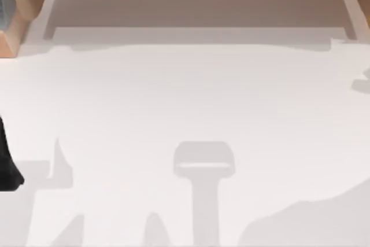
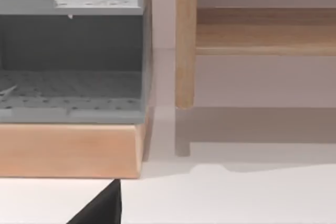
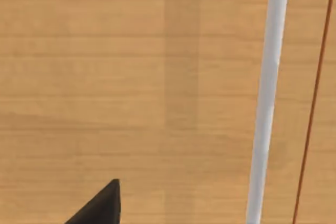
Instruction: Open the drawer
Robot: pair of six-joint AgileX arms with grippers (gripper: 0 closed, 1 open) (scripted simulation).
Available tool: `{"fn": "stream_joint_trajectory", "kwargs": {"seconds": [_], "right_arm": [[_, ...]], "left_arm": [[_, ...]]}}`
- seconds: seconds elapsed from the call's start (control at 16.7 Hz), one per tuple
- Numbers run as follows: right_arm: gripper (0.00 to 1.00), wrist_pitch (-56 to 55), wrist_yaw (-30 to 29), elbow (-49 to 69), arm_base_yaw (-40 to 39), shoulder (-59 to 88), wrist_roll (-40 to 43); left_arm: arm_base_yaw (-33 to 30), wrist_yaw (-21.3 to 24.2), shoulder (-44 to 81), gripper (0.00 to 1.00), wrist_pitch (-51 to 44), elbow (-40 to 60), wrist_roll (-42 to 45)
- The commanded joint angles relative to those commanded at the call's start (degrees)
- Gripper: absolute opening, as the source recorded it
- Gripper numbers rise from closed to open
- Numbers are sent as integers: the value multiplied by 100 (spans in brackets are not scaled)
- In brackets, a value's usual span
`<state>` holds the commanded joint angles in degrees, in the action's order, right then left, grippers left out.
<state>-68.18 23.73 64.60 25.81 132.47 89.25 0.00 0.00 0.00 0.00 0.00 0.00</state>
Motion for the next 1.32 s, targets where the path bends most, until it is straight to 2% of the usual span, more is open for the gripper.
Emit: {"fn": "stream_joint_trajectory", "kwargs": {"seconds": [0.48, 1.26, 1.32], "right_arm": [[100, 262, -90, 497, -86, 238, 4], [2, 262, -90, 497, -86, 238, 4], [0, 262, -90, 497, -86, 238, 4]], "left_arm": [[0, 0, 0, 100, 0, 0, 0], [0, 0, 0, 100, 0, 0, 0], [0, 0, 0, 100, 0, 0, 0]]}}
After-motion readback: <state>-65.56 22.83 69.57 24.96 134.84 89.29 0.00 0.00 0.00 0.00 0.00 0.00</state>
